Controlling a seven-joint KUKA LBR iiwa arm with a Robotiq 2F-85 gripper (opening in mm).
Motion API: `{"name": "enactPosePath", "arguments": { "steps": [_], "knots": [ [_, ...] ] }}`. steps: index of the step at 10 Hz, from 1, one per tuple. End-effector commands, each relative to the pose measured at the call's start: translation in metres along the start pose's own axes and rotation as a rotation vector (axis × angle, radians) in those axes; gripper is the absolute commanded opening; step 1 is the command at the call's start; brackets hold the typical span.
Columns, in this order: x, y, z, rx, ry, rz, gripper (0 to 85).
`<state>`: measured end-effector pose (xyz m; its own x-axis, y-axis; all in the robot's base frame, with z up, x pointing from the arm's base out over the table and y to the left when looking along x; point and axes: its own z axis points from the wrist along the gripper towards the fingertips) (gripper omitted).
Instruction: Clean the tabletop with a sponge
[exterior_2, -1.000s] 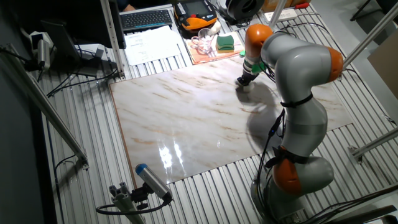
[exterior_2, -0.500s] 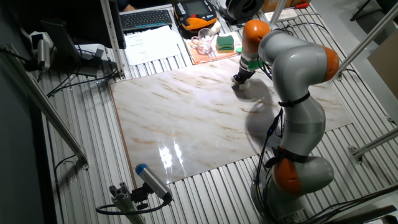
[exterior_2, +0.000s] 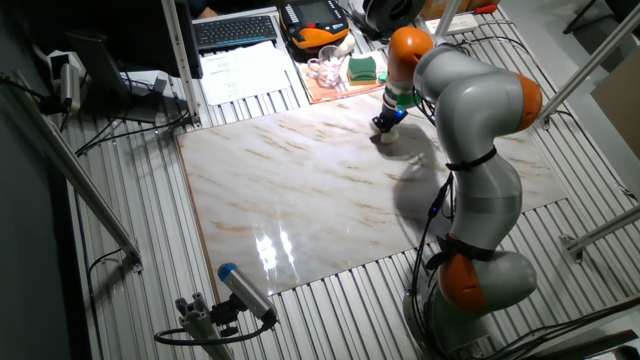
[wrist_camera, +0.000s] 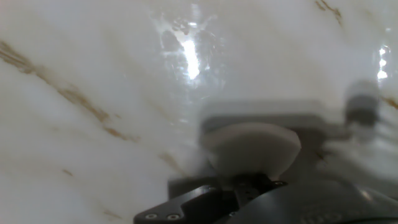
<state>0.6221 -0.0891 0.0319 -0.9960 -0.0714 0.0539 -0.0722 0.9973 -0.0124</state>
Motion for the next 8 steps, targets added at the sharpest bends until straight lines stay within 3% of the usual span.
{"name": "enactPosePath", "arguments": {
  "steps": [1,6,8],
  "knots": [
    [-0.002,0.002,-0.001,0.001,0.000,0.000,0.0],
    [-0.010,0.010,-0.004,-0.001,0.002,0.014,0.0],
    [-0.016,0.016,-0.009,0.011,0.004,0.023,0.0]
  ]
}}
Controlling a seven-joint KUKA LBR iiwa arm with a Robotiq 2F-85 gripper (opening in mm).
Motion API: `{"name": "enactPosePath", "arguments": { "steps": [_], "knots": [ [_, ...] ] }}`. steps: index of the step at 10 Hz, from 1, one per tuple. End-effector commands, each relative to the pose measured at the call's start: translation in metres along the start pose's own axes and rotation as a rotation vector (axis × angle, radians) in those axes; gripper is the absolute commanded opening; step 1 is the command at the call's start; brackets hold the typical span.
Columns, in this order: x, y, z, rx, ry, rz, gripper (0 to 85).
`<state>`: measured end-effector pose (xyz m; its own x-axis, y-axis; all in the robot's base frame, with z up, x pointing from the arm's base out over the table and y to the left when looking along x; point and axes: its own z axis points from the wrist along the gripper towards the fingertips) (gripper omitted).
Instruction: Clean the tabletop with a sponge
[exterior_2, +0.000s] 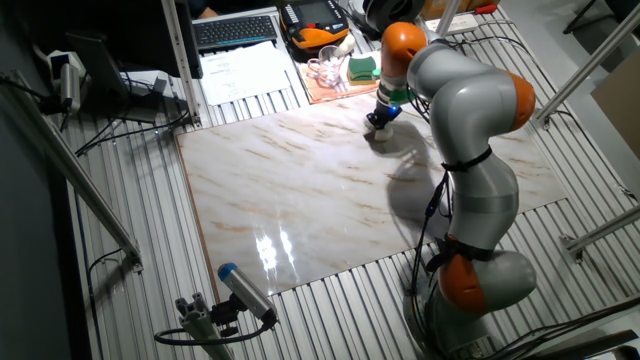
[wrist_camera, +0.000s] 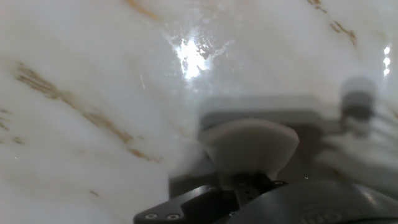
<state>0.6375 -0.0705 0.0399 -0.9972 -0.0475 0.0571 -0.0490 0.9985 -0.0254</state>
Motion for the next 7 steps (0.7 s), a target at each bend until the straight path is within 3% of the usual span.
{"name": "enactPosePath", "arguments": {
  "steps": [1,3,4,7],
  "knots": [
    [-0.002,0.002,0.000,0.004,0.002,0.003,0.0],
    [-0.003,0.000,0.006,0.004,-0.006,-0.003,0.0],
    [-0.002,-0.003,0.009,0.020,-0.017,-0.017,0.0],
    [0.008,-0.013,0.010,0.039,-0.022,-0.033,0.0]
  ]
}}
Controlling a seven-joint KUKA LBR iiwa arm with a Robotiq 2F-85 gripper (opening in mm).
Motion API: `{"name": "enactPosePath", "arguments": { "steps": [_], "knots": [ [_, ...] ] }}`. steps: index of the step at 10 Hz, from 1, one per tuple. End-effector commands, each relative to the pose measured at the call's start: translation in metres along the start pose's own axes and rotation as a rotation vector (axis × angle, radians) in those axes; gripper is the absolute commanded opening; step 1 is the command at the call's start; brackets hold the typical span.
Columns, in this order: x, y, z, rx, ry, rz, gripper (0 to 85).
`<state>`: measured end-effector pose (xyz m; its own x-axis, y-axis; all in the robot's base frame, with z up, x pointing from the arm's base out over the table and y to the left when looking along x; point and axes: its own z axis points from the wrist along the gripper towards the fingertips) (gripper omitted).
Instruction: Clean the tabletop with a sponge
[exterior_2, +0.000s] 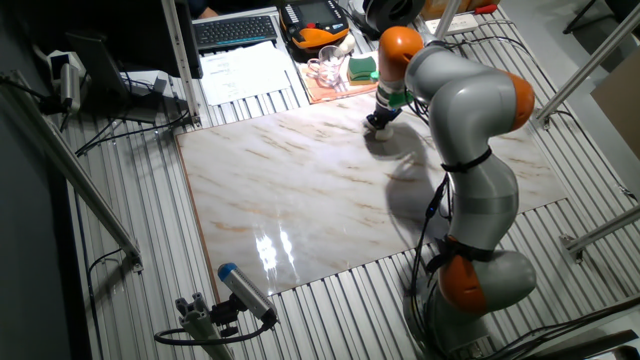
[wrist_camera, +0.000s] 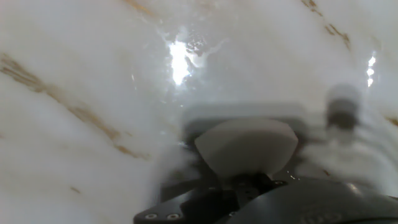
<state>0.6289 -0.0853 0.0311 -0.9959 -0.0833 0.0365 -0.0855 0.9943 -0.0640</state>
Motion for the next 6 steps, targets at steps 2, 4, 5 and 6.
{"name": "enactPosePath", "arguments": {
  "steps": [2,4,5,6],
  "knots": [
    [0.008,-0.007,0.001,0.005,-0.013,-0.010,0.0],
    [0.014,-0.010,-0.001,0.016,-0.015,-0.013,0.0],
    [0.017,-0.012,-0.001,0.026,-0.014,-0.016,0.0],
    [0.021,-0.015,-0.001,0.041,-0.011,-0.019,0.0]
  ]
}}
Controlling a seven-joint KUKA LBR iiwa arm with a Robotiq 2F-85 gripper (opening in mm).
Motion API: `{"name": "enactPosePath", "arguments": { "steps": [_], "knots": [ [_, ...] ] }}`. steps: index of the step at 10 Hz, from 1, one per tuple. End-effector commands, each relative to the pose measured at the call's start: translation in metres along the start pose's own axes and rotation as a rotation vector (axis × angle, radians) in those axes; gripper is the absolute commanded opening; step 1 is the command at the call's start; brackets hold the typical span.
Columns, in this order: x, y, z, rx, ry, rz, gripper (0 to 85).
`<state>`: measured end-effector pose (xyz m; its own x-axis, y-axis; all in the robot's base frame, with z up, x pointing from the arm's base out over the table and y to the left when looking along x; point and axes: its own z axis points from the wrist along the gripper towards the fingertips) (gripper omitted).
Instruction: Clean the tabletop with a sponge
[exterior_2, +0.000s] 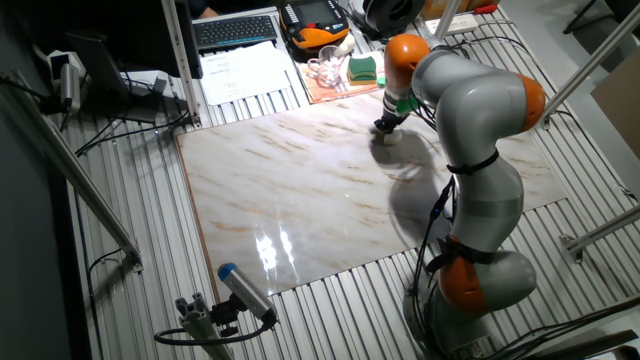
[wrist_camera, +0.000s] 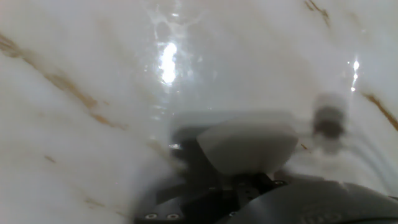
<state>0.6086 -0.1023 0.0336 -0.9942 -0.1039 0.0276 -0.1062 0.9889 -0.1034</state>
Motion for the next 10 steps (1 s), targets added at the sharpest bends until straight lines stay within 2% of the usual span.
{"name": "enactPosePath", "arguments": {
  "steps": [1,5,7,10],
  "knots": [
    [0.002,-0.002,0.000,0.003,0.001,-0.005,0.0],
    [0.003,-0.001,-0.004,0.019,0.009,-0.008,0.0],
    [0.010,-0.005,-0.006,0.029,0.016,-0.012,0.0],
    [0.015,-0.006,-0.012,0.085,0.041,0.006,0.0]
  ]
}}
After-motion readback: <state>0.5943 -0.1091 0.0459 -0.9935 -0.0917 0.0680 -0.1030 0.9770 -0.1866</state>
